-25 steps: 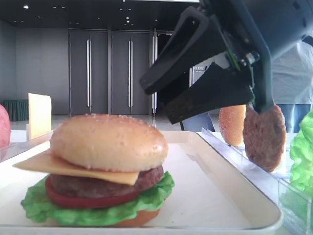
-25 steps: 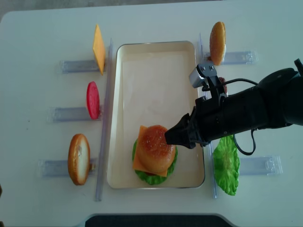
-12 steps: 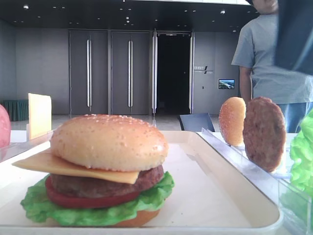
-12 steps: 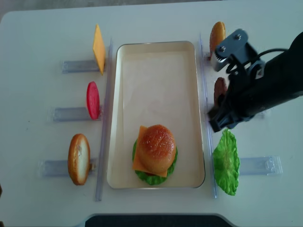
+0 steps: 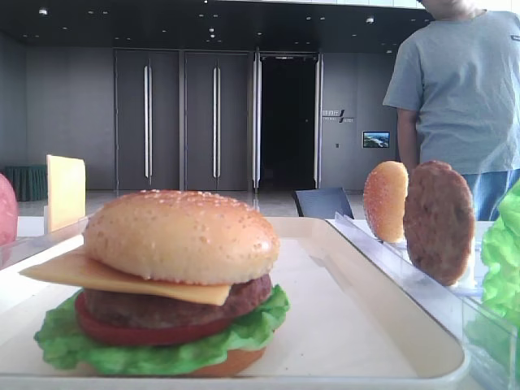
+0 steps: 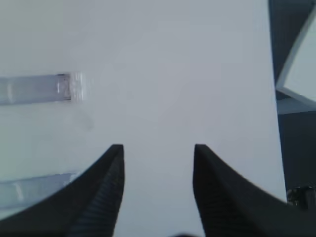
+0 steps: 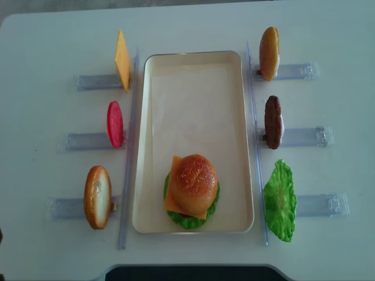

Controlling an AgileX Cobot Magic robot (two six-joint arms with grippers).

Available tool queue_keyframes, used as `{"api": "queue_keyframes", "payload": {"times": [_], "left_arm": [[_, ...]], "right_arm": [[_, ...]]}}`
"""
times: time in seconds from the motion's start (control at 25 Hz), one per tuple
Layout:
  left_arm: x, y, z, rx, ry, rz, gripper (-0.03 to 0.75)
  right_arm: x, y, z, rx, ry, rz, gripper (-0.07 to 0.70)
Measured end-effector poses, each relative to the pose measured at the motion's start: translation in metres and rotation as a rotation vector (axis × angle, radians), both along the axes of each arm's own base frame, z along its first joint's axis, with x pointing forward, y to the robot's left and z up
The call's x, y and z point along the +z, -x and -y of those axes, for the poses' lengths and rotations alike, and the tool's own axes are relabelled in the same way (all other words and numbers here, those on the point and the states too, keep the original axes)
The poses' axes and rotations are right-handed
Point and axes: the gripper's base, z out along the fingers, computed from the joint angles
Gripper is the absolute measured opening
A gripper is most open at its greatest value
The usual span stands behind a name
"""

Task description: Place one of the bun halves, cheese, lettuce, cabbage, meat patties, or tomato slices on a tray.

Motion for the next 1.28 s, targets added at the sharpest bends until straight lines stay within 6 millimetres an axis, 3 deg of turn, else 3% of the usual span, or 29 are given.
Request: {"api": "queue_keyframes", "payload": {"times": [0.16,0.32,0.56,0.68,0.88,1.28], "left_arm": [[0.000,0.000,0.000,0.000,0.000,0.000,0.282],[0.000,0.000,0.000,0.000,0.000,0.000,0.282],[0.000,0.000,0.000,0.000,0.000,0.000,0.282],[0.000,0.000,0.000,0.000,0.000,0.000,0.282],[0.000,0.000,0.000,0.000,0.000,0.000,0.282],[0.000,0.000,0.000,0.000,0.000,0.000,0.282]], "right_arm": [[0.022,0.034,-0.001,-0.028,-0.015,0.102,0.316],[0.038,0.088,-0.007,-0.039,-0.025,0.240,0.315],[0.004,0.156,-0.013,-0.049,-0.025,0.374,0.314],[-0.020,0.177,-0.015,-0.052,-0.026,0.419,0.314],[-0.052,0.198,-0.017,-0.032,-0.007,0.498,0.314],[-0.057,0.196,-0.017,-0.019,-0.001,0.574,0.314]]}}
